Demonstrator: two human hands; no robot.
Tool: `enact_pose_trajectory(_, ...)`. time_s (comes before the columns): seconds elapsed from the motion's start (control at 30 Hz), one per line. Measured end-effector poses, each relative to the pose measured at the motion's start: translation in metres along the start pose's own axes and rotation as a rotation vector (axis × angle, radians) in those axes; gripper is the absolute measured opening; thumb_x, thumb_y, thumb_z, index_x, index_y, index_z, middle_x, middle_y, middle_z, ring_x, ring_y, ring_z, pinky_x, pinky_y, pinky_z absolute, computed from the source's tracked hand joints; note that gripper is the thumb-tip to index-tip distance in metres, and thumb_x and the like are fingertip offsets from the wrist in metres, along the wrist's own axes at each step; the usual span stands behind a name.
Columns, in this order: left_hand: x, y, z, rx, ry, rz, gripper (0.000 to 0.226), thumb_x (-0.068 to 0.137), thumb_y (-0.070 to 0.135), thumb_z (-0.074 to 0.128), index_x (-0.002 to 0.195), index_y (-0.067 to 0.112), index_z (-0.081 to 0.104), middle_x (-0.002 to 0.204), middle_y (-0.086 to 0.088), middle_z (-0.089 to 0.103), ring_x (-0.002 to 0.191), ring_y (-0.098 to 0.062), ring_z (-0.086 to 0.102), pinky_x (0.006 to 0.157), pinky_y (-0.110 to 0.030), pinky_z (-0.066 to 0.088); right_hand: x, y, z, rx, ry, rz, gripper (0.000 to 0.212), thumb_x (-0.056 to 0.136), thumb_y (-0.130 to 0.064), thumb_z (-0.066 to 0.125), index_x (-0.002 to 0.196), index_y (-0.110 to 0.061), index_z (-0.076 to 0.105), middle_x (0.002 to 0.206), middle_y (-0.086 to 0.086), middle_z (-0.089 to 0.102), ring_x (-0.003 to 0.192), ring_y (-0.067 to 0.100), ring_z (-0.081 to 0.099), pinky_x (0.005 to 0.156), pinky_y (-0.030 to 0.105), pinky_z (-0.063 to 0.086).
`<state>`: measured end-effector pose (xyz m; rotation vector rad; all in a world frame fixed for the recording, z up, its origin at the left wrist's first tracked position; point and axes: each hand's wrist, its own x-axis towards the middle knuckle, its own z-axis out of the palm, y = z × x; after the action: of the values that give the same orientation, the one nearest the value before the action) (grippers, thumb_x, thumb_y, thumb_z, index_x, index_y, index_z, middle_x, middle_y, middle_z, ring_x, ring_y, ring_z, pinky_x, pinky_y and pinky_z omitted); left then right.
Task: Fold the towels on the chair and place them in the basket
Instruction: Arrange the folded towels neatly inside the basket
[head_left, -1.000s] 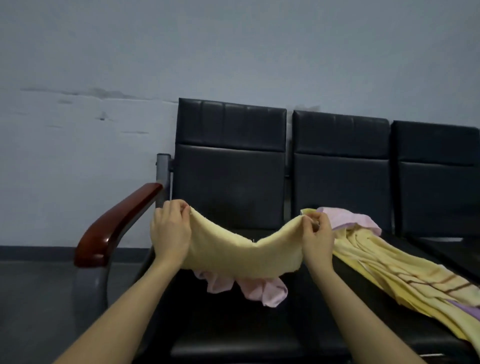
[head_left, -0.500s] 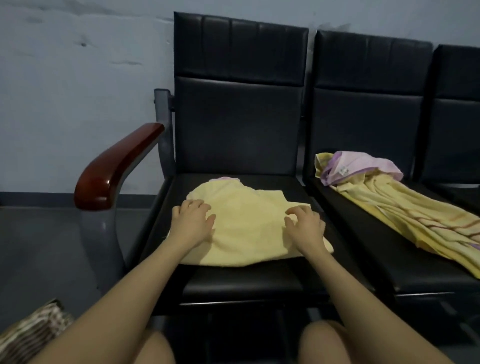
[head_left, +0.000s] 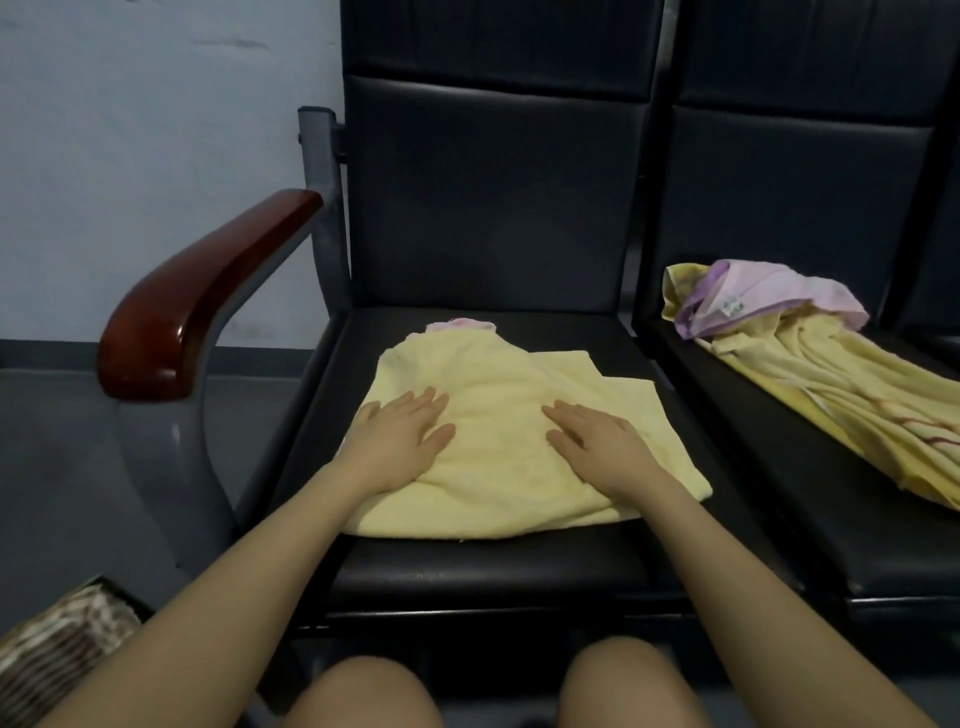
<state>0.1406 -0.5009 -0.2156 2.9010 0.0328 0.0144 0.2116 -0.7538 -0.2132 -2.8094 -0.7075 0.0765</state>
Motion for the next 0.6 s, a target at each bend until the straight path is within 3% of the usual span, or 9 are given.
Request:
enact_pose_trajectory(0.13,-0.015,0.005,-0.002,0.033,0.056,0.044,0.053,0.099,0.054,0.024,0.146,0.033,0.033,0.155,0.010,0.028,0.142,-0.010,0.025,0.115,-0.039,0.010,-0.016,-0.001,0.000,0.027,0.034,-0.012,0.045,0.099,-0.043,0.039,0.143,-0.034,0.042,0.151,-0.011,0.038,0.137,0.012,0.035,0.112,0.035,0.024)
enact_pose_trajectory(0.23,-0.016,0.014,-0.009,0.029,0.146,0.050,0.064,0.090,0.061,0.016,0.131,0.031,0.053,0.139,0.010,0.050,0.129,-0.011,0.040,0.108,-0.035,0.015,-0.018,-0.006,-0.011,0.110,0.075,0.012,0.037,0.097,-0.041,0.044,0.126,-0.025,0.062,0.130,-0.005,0.061,0.118,0.019,0.054,0.102,0.035,0.038)
enact_pose_trajectory(0.3,-0.008,0.016,-0.014,0.041,0.175,0.034,0.055,0.094,0.055,0.021,0.136,0.031,0.047,0.145,0.010,0.043,0.132,-0.012,0.036,0.108,-0.036,0.016,-0.013,-0.009,-0.017,0.177,0.112,0.034,0.032,0.098,-0.036,0.045,0.112,-0.020,0.068,0.112,-0.002,0.069,0.103,0.021,0.061,0.093,0.036,0.044)
enact_pose_trajectory(0.37,0.003,0.015,-0.018,-0.017,0.210,-0.016,0.045,0.101,0.042,0.027,0.143,0.029,0.038,0.150,0.009,0.034,0.135,-0.014,0.030,0.108,-0.036,0.015,-0.001,-0.009,-0.022,0.260,0.183,0.075,0.029,0.099,-0.034,0.045,0.111,-0.021,0.068,0.106,-0.007,0.068,0.098,0.018,0.061,0.088,0.037,0.047)
enact_pose_trajectory(0.43,0.018,0.012,-0.024,-0.106,0.277,-0.077,0.043,0.102,0.035,0.024,0.142,0.025,0.039,0.147,0.006,0.038,0.133,-0.017,0.032,0.107,-0.036,0.016,0.016,-0.002,-0.024,0.352,0.294,0.140,0.026,0.098,-0.030,0.046,0.110,-0.020,0.067,0.102,-0.010,0.064,0.097,0.016,0.060,0.082,0.034,0.048)
enact_pose_trajectory(0.6,0.074,-0.011,-0.035,-0.169,0.348,-0.250,0.041,0.102,0.033,0.032,0.138,0.020,0.048,0.141,-0.001,0.048,0.128,-0.025,0.041,0.106,-0.041,0.022,0.065,0.025,-0.028,0.384,0.419,0.294,0.025,0.099,-0.021,0.046,0.114,-0.016,0.066,0.113,0.000,0.064,0.102,0.021,0.059,0.085,0.036,0.048)
